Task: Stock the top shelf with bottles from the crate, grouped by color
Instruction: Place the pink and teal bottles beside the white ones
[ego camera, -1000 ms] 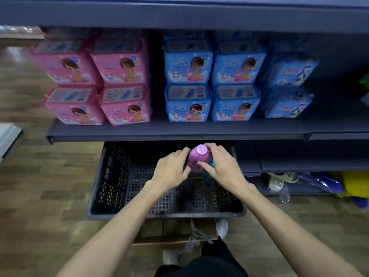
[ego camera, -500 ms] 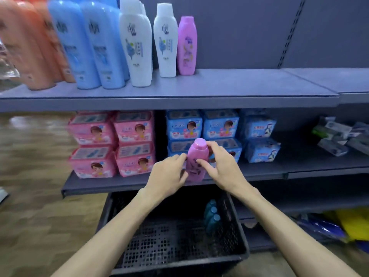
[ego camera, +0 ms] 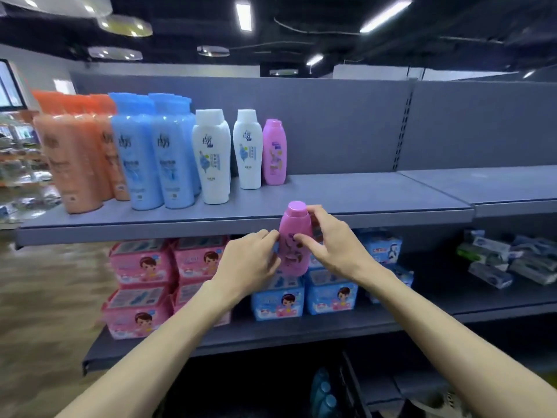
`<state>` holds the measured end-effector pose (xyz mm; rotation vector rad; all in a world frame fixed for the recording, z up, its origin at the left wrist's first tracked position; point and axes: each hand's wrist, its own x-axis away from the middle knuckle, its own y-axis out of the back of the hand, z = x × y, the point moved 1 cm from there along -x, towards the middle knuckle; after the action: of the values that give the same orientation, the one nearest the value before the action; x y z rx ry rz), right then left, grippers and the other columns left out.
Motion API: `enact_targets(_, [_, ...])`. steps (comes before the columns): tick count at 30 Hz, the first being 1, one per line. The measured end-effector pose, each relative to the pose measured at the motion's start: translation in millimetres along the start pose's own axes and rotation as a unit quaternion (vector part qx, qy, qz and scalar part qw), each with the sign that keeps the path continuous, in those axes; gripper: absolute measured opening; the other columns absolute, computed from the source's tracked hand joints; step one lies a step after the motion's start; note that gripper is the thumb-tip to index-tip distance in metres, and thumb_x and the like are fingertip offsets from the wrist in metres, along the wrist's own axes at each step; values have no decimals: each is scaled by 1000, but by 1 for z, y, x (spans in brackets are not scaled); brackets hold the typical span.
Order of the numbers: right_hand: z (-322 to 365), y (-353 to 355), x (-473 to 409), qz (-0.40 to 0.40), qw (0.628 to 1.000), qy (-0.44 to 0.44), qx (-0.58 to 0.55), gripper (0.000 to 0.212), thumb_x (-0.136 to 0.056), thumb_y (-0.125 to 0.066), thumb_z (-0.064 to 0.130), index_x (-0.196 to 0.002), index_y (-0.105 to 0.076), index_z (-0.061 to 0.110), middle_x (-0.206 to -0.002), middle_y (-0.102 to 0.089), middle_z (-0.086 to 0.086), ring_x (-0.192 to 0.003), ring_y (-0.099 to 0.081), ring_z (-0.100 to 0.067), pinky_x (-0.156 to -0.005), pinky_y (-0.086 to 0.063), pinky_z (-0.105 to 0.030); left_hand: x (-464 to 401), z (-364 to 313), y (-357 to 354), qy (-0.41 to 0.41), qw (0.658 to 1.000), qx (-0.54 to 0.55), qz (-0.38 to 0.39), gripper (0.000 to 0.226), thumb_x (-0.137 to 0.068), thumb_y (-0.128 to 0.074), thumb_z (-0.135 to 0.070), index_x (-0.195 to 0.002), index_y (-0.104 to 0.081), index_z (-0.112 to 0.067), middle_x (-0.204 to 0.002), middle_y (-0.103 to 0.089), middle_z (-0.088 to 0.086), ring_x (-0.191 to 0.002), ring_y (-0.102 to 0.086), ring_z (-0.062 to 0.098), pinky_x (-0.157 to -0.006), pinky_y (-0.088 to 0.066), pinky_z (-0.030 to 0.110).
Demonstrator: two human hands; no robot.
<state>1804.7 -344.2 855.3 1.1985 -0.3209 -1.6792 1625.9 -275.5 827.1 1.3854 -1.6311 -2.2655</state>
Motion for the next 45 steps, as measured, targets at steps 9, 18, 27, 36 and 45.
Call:
enact_targets(9, [29,55,-60,-56,996,50,-56,38,-94,-64,25,-129,-51,19,-108,-67,8,-101,-61,-8,-85,-52,-27,-63,7,47,-4,999,0,-48,21,-89,-50,-30,-105,-48,-17,-86,-61,-5,-78,-61,23,-56,-44,35])
enact_targets(18, [20,56,-89,-57,995,15,-85,41,-93,-66,25,-130,-49,20,-110,-65,10,-99,-59,6,-82,-44,-8,-90,21,43,10,999,8,-30,19,-88,-48,-32,-101,-42,-19,-81,-58,-6,-70,-59,21,-54,-45,34])
enact_targets(27, [-9,34,-90,23,998,-48,-20,58,-72,-86,32,-117,-52,20,-102,-65,7,-88,-62,-1,-70,-48,-11,-94,31,26,4,999,9,-32,10,-92,-43,-25,-96,-39,-18,-76,-51,-5,-71,-52,24,-53,-36,34])
enact_targets(36, [-35,18,-120,2,995,-95,-18,54,-70,-87,29,-112,-56,18,-98,-66,7,-79,-62,1,-62,-45,-9,-119,50,-8,49,997,46,-23,15,-87,-50,-27,-98,-44,-18,-80,-58,-5,-77,-56,25,-62,-49,41])
enact_targets(45, [-61,0,-144,-13,994,-109,-19,53,-68,-88,30,-110,-59,17,-96,-67,7,-78,-63,1,-61,-47,-7,-146,66,-29,66,997,40,-16,17,-86,-52,-32,-96,-48,-18,-81,-60,-6,-79,-56,22,-63,-48,38])
